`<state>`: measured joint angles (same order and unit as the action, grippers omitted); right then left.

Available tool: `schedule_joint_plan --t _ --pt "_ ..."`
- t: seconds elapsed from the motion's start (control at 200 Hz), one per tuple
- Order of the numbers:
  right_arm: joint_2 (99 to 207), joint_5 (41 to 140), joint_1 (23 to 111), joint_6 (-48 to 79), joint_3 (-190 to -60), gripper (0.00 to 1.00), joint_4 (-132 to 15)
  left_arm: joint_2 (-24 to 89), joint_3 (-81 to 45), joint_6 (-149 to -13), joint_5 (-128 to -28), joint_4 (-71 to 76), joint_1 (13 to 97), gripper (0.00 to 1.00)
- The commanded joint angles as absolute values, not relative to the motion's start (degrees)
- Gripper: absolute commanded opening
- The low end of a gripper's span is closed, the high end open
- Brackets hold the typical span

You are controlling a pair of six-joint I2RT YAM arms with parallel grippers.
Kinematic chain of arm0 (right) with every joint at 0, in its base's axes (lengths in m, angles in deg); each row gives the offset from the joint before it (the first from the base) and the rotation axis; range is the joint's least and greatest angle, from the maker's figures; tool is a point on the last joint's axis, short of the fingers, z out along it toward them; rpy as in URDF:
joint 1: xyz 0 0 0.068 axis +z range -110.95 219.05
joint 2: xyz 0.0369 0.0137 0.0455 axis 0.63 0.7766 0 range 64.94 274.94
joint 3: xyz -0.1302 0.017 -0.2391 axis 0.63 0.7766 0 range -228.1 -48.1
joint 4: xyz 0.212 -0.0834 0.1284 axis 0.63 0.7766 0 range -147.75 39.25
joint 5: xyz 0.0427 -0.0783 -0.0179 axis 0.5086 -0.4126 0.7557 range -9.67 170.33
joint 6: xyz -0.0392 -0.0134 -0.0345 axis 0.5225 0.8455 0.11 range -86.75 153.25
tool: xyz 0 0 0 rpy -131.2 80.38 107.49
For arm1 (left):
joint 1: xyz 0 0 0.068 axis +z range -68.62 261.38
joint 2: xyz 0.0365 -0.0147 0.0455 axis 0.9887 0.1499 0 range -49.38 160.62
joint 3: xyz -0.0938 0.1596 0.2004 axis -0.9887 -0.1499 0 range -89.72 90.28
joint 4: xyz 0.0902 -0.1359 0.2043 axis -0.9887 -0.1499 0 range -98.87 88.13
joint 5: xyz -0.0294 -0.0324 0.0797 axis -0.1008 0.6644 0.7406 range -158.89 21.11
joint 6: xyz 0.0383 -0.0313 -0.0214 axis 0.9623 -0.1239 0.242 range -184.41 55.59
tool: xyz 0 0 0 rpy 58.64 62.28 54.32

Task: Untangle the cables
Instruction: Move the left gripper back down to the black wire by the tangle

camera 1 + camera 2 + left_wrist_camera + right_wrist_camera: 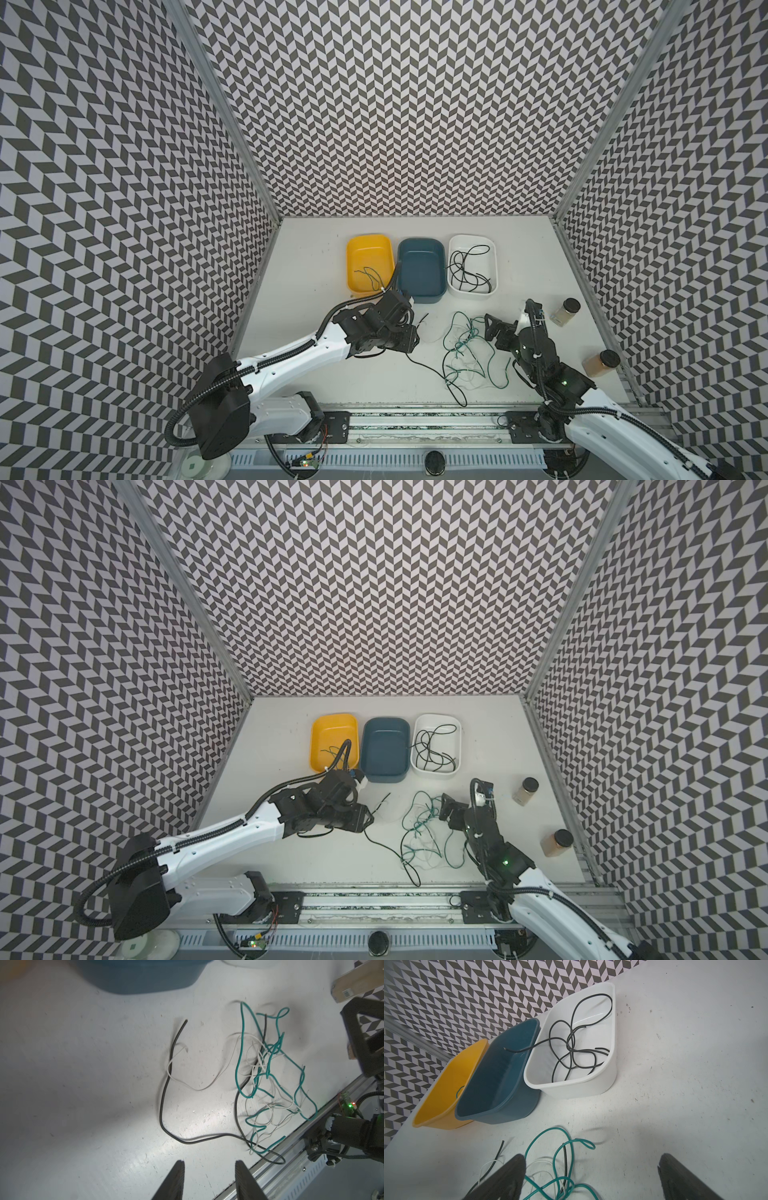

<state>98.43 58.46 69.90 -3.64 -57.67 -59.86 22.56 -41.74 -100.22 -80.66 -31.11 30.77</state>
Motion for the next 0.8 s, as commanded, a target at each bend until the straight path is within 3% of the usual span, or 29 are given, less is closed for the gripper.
schedule_joint_plan --t 0.0,0.31,0.796 --pt "99.0 59.1 69.6 -3.3 -59.0 1.00 -63.2 23.8 -43.1 -108.3 -76.0 -28.8 28.2 0.43" --pt "99.0 59.7 69.7 -3.4 -59.1 1.00 -63.4 34.3 -40.2 -118.2 -70.0 -33.4 22.8 0.45" --pt "98.9 59.9 69.7 -3.5 -59.1 1.00 -63.4 43.0 -36.8 -121.9 -72.1 -31.1 21.2 0.44"
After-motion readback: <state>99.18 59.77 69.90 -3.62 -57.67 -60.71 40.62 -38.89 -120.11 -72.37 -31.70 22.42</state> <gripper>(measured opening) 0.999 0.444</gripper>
